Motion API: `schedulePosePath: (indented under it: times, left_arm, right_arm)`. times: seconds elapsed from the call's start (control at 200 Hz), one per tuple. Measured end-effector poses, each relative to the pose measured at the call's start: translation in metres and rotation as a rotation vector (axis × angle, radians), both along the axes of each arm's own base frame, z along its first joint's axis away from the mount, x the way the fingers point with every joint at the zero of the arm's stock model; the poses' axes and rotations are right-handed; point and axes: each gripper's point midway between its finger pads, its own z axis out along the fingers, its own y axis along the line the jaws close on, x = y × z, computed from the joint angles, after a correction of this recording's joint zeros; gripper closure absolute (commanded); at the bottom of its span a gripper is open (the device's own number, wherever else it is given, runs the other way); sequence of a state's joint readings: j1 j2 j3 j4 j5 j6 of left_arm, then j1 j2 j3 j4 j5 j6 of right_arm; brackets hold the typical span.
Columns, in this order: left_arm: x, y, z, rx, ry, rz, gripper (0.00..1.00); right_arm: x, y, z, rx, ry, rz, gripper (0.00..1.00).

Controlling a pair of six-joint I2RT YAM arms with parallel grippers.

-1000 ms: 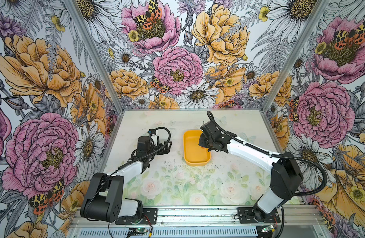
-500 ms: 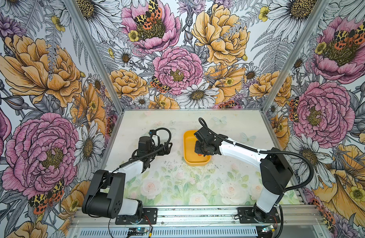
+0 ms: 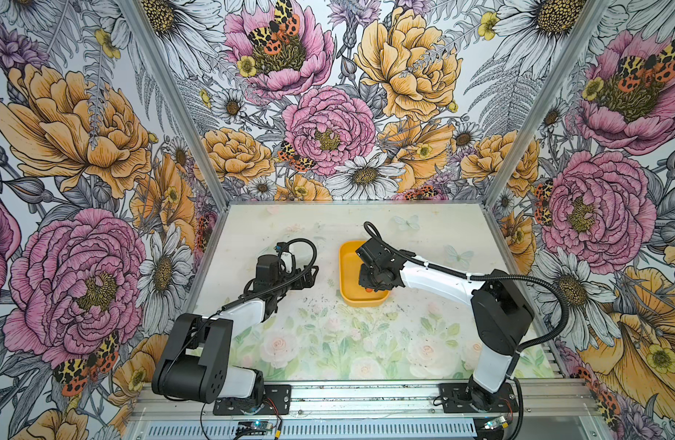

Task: Put the screwdriver in the bin
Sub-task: Place the screwdriver into the bin.

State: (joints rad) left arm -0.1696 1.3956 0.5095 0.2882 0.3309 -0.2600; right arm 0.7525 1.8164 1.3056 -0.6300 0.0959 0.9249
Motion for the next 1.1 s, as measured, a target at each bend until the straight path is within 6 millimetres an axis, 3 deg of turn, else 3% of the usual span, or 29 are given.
schedulePosePath:
  times: [0.651,1.101]
  left_arm:
    - [0.001,0.001,0.001,-0.001,-0.007,0.003,0.01]
    - [0.001,0.001,-0.001,0.000,-0.001,0.002,0.01]
  right_arm:
    - [-0.005,0.000,-0.026,-0.034,0.057,0.009,1.00]
    - [-0.002,0.007,-0.033,-0.054,0.062,0.048,1.00]
